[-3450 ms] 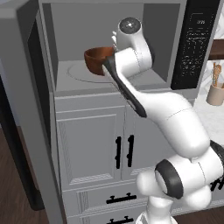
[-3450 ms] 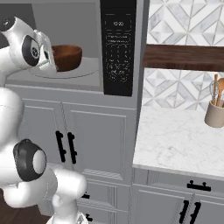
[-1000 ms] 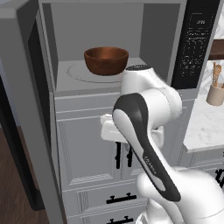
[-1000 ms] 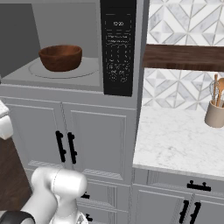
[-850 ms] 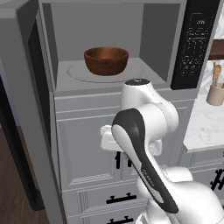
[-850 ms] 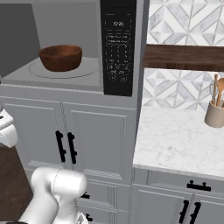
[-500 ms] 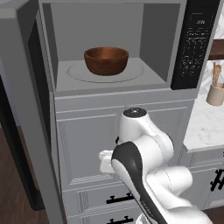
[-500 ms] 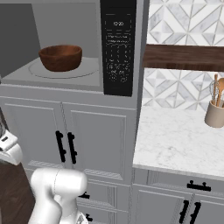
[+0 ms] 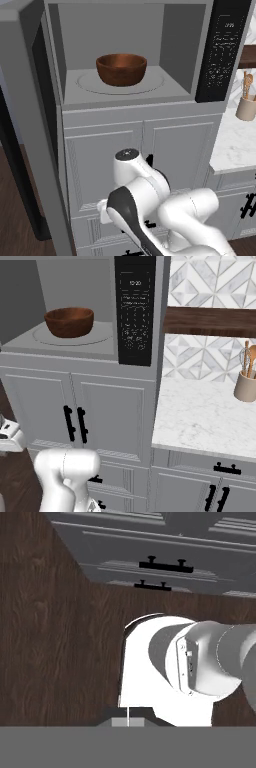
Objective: Open the microwave, place the bowl with waffle inside the microwave, then close the microwave door and turn it on.
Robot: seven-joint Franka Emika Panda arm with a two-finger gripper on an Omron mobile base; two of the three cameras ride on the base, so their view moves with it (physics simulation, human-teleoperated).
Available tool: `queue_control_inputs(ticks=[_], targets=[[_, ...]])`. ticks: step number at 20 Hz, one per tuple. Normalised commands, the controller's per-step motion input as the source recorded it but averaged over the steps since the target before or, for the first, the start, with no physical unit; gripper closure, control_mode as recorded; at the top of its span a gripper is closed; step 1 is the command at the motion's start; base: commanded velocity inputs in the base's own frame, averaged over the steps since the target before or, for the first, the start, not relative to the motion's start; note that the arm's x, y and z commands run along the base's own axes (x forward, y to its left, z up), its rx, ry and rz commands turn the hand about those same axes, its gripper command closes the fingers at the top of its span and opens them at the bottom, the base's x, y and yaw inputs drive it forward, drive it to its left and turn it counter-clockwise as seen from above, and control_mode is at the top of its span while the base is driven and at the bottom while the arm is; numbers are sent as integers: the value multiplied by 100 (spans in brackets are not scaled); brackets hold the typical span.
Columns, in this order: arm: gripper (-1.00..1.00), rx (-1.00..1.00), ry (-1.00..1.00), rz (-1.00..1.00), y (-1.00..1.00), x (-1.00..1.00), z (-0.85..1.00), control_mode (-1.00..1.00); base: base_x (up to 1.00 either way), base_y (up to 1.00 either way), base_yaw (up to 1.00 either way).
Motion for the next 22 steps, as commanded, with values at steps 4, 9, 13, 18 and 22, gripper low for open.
queue_control_inputs(ticks=[4, 9, 13, 18, 22], targets=[[100, 0, -2, 24, 15, 1, -85, -100, 0, 0, 0], [100, 0, -1, 17, 8, 19, -81, -100, 0, 0, 0], [100, -1, -1, 8, 26, 55, -78, -100, 0, 0, 0], [100, -25, -28, 11, 82, 14, -28, -100, 0, 0, 0], [100, -36, -14, 9, 100, -42, 29, -100, 0, 0, 0]])
